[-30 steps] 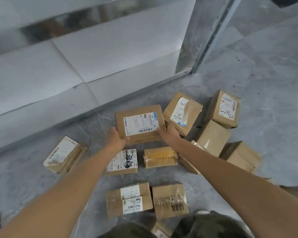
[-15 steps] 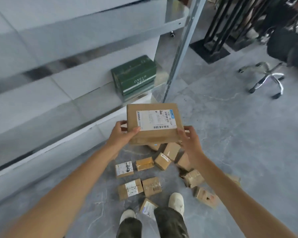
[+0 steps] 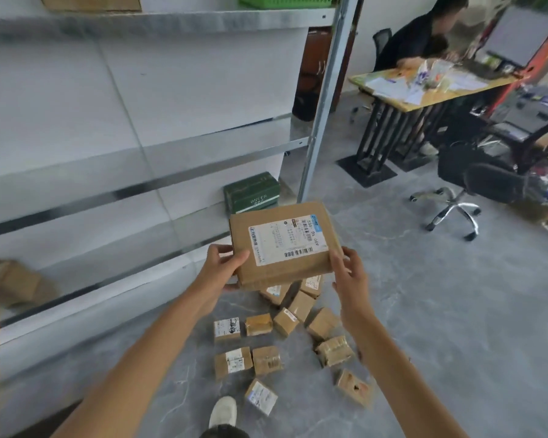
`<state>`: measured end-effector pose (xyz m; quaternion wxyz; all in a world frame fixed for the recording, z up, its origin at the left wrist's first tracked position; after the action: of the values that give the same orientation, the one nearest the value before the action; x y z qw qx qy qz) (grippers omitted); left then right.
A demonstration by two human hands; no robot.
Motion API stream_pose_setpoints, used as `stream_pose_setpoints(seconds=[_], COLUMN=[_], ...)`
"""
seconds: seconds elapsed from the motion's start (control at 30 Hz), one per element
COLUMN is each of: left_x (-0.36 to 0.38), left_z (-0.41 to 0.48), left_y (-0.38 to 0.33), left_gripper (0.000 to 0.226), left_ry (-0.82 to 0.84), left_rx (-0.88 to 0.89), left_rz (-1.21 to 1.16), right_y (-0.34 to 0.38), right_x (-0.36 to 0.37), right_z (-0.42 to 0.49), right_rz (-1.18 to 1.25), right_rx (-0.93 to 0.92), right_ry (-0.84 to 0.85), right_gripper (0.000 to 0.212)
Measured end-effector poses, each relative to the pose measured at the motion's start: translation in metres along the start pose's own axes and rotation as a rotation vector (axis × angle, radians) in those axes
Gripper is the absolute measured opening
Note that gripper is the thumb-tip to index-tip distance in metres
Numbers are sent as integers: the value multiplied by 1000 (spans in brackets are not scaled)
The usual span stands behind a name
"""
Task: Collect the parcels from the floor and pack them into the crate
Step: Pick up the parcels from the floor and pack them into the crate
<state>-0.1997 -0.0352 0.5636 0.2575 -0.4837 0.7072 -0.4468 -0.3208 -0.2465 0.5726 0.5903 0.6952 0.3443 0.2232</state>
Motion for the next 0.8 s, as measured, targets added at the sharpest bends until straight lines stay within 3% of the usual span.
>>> stream_pose_setpoints(seconds=[0.1,0.2,0.27,0.37,0.5,0.57,0.63,0.7,0.8], left_x=[24,50,65,80,54,33,25,18,-8], left_z=[-75,-149,-192,-256,-326,-356,-392,-425,-466], left_y=[6,10,13,27,46,54,62,77,109], left_gripper=[64,102,116,107,69,71,70,67,66], left_ry=[-50,-72,-91,-72,-133,-105,24,121,118], left_rx=[15,69,121,188,199,181,170,173,133], left_rz=[-56,-104,-68,-77,11,22,-37,-68,-137], right_y=[13,24,27,32,46,48,45,40,33], right_x=[-33,-51,-57,-66,-81,-79,-65,-49,-28], right_z=[-54,-112,-150,-201,-253,-283,-323,-363,-417], right_rz=[134,232,251,342,282,252,206,143,70], right_rx=[28,59,71,42,-58,-87,-91,-98,-88], right_ry=[90,154,178,222,353,477,600,623,612], right_gripper=[49,82,91,99,99,90,82,77,66])
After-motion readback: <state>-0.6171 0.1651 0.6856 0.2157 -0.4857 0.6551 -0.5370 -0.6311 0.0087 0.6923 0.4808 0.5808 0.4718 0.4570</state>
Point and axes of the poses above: each hand's wrist, its own z-axis towards the middle knuckle, its own x-axis out of the palm, y = z × x, the point moved 6 cm from there along z, towards the middle knuckle, and after that the axes turned 2 degrees about -z, right-handed, at the moved point
